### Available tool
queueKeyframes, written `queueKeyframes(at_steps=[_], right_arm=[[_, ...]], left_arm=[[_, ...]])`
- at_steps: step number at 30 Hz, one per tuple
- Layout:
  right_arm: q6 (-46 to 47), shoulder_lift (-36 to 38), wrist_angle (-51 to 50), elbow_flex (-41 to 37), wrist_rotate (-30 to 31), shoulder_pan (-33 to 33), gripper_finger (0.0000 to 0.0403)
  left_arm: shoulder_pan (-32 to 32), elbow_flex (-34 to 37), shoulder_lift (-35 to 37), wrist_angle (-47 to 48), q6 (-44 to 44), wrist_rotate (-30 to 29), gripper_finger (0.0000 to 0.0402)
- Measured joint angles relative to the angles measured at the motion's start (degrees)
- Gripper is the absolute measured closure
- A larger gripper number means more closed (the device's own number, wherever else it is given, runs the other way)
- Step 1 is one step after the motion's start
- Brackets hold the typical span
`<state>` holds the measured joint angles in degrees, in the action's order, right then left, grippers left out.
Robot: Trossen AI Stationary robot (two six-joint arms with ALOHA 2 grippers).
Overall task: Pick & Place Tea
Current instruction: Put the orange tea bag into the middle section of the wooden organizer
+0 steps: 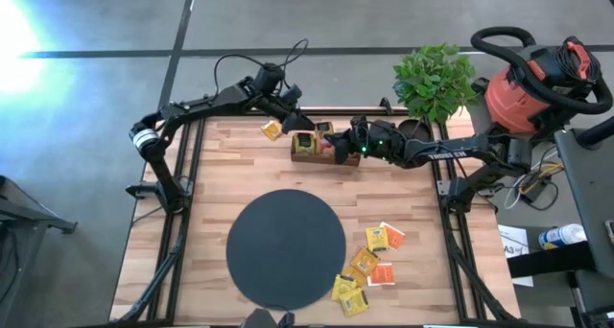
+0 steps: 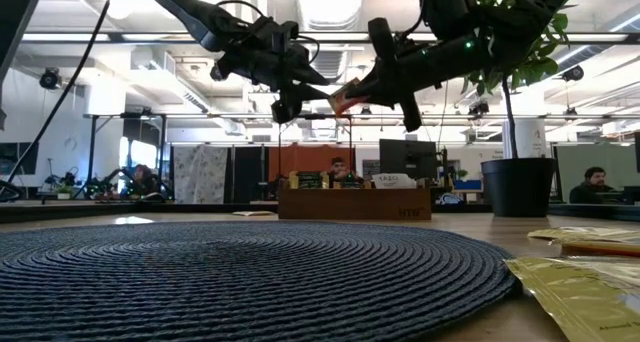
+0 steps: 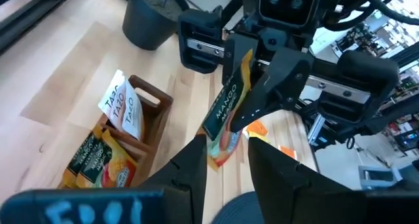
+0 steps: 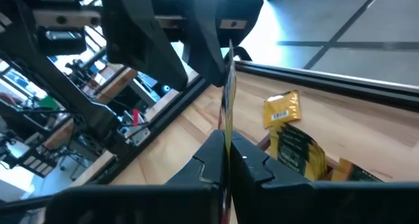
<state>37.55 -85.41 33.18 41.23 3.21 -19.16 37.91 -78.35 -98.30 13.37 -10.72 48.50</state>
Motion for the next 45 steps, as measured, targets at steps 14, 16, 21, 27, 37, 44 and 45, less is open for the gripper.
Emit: queueKeyframes(at_steps=[14, 16, 21, 27, 37, 44, 45], right_arm=[[1.06, 0.20, 0.25, 0.00, 0.04, 0.02, 0.0394], [1.06, 0.28, 0.23, 0.00, 0.21, 0.02, 0.0394], [1.06, 0.28, 0.71, 0.00, 0.25, 0.00, 0.0394], [1.06, 0.31, 1.02, 0.00, 0.25, 0.00, 0.0394], [1.46, 0.37, 0.40, 0.00, 0.25, 0.00, 0.0394], [1.50, 0.40, -1.22, 0.10, 0.19, -0.04, 0.0386], [1.54, 0.44, -2.47, 0.13, 0.20, -0.07, 0.0379]], left_arm=[[1.55, -0.04, 0.00, 0.00, 0.21, -3.72, 0.0294], [1.53, -0.04, 0.00, 0.03, 0.11, -3.02, 0.0294], [0.86, -0.04, -0.03, -0.10, 0.09, -0.67, 0.0294], [-1.07, -0.04, -0.11, -2.25, 1.02, -0.64, 0.0294], [-2.03, -0.04, -0.15, -3.34, 3.53, -3.25, 0.0368], [-2.28, -0.02, -0.16, -3.42, 4.67, -5.93, 0.0400], [-2.30, -0.02, -0.20, -3.41, 4.89, -6.15, 0.0400]])
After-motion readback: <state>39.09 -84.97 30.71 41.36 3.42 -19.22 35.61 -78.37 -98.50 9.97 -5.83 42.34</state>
